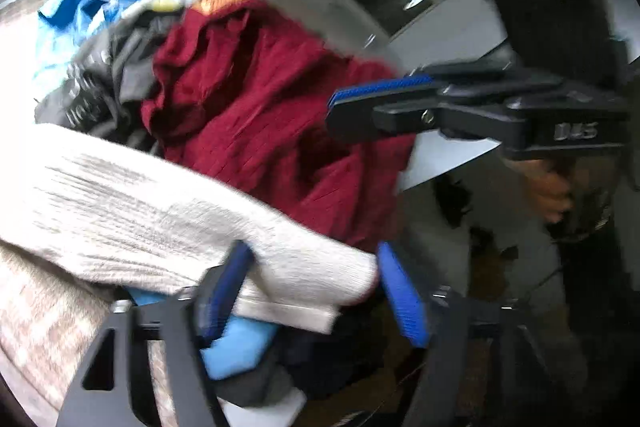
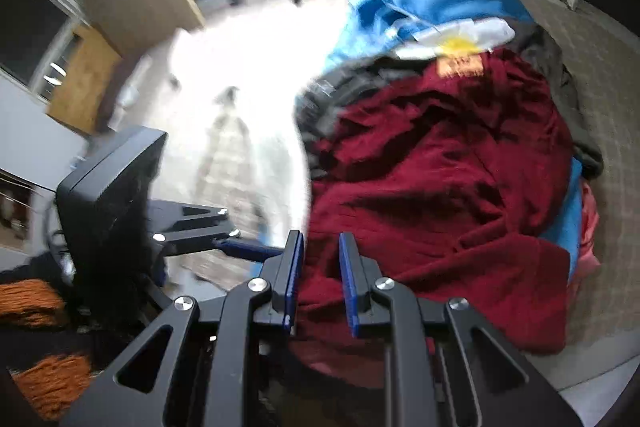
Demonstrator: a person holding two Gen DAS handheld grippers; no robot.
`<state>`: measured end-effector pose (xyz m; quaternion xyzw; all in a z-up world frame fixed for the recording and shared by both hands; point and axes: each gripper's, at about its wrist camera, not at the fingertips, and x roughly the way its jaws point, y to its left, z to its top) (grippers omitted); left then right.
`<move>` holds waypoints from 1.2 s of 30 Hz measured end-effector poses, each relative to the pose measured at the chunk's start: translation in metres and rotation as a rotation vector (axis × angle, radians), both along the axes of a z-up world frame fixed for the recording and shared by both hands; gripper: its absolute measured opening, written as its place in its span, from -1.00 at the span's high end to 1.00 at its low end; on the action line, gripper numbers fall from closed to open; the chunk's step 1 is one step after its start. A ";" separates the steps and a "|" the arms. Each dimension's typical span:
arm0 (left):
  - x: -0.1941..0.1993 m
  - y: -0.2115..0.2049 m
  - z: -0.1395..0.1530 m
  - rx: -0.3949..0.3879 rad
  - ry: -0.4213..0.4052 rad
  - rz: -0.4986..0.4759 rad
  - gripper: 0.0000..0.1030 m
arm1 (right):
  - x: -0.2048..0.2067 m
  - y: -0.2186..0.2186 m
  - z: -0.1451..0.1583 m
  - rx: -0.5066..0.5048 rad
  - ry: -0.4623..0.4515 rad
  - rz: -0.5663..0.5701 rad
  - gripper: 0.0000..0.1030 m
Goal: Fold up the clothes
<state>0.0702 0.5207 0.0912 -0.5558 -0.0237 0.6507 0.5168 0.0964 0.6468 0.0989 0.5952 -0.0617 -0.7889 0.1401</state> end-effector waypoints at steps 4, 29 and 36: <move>0.003 -0.026 -0.013 0.033 -0.075 0.055 0.31 | -0.010 -0.012 -0.008 -0.047 0.005 0.035 0.63; 0.009 -0.044 0.007 0.077 0.002 0.151 0.93 | -0.103 -0.068 -0.037 -0.144 -0.013 0.130 0.37; 0.009 -0.073 0.015 0.059 0.042 0.226 0.95 | -0.202 -0.116 -0.072 -0.048 -0.013 0.180 0.36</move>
